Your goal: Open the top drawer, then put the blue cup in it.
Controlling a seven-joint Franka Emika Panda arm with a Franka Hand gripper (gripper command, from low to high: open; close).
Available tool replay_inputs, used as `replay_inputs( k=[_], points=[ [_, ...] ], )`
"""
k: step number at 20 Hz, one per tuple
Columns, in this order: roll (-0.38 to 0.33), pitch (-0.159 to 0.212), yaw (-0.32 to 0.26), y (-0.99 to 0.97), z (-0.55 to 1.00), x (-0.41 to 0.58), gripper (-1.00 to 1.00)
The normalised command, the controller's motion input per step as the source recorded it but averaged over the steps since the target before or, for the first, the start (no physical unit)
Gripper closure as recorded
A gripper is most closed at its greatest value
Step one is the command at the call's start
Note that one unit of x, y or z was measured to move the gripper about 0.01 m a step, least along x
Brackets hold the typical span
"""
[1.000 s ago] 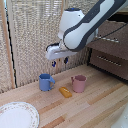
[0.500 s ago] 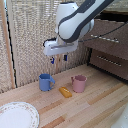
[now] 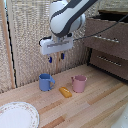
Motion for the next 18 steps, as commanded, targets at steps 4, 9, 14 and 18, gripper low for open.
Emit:
replay_inputs(
  k=[4,9,14,18],
  points=[
    [0.019,0.309,0.000,-0.01,-0.02,0.564,-1.00],
    [0.000,0.134,0.003,-0.11,-0.12,0.419,-1.00],
    [0.004,-0.002,0.008,-0.08,-0.23,0.404,-1.00],
    [0.011,-0.059,0.000,-0.02,-0.36,0.265,-1.00]
  ],
)
